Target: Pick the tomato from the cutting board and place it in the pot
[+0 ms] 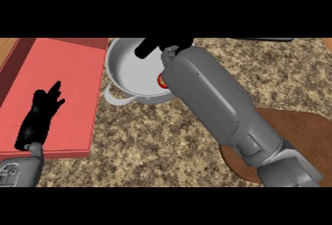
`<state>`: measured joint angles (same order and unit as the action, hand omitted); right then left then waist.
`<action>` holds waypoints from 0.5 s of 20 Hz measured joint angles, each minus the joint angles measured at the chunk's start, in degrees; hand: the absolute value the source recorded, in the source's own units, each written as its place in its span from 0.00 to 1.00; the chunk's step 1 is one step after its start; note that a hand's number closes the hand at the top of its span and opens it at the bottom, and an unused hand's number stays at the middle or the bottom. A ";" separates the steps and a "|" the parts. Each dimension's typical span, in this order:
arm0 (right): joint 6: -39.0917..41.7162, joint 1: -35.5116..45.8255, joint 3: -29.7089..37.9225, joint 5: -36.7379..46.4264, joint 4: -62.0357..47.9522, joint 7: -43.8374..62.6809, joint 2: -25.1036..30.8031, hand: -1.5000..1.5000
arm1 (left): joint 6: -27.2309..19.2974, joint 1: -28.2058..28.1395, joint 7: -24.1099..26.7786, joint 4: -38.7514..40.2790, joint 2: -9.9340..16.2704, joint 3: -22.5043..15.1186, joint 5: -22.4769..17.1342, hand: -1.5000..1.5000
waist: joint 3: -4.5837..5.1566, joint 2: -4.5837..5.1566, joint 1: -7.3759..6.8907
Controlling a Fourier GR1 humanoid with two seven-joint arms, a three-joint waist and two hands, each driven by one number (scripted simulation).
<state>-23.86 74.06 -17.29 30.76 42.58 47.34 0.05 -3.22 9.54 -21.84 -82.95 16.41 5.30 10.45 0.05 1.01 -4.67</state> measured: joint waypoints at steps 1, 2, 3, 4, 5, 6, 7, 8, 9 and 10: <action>-2.86 -0.40 0.16 -0.77 -0.05 -1.22 0.00 0.00 | 0.07 -0.03 0.28 0.22 0.02 0.04 0.03 0.50 | -0.01 0.03 0.03; -5.64 -0.78 0.36 -1.67 0.05 -2.37 0.00 0.00 | 0.21 -0.06 0.52 0.36 0.13 0.19 -0.09 0.50 | -0.01 0.04 0.05; -8.17 -0.63 1.00 -2.22 0.11 -3.49 -0.01 0.00 | 0.11 -0.24 0.85 0.48 0.14 0.29 0.01 0.50 | -0.03 0.04 0.20; -10.67 -0.52 1.40 -2.71 0.15 -4.39 0.00 0.00 | -0.21 -0.12 0.78 0.73 -0.12 0.21 0.32 0.50 | -0.05 -0.01 0.44; -12.80 -0.10 2.13 -3.13 -0.18 -5.21 0.02 0.00 | -0.22 -0.16 0.57 0.56 -0.06 0.28 0.37 0.50 | -0.05 -0.05 0.59; -15.05 -0.59 2.66 -3.32 -0.18 -6.45 0.02 0.00 | -0.26 -0.73 0.67 0.24 -0.05 0.49 0.29 0.50 | -0.05 -0.17 0.86; -17.23 -1.03 2.80 -3.59 0.02 -7.09 0.05 0.00 | 0.04 -1.19 1.16 0.40 0.22 0.88 0.00 0.50 | -0.05 -0.27 1.14; -18.88 -1.21 3.47 -3.64 -0.17 -8.21 0.05 0.00 | 0.19 -1.24 0.86 0.24 0.44 1.23 -0.22 0.50 | -0.05 -0.34 1.50; -20.18 -1.23 4.30 -3.47 -0.40 -8.91 0.22 0.00 | -0.13 -2.01 0.81 -0.38 0.23 1.17 0.06 0.50 | -0.06 -0.45 1.83; -21.72 -2.32 4.30 -3.42 0.33 -9.52 0.21 0.00 | -0.24 -2.36 0.65 -0.56 0.35 1.43 0.14 0.50 | -0.07 -0.60 2.27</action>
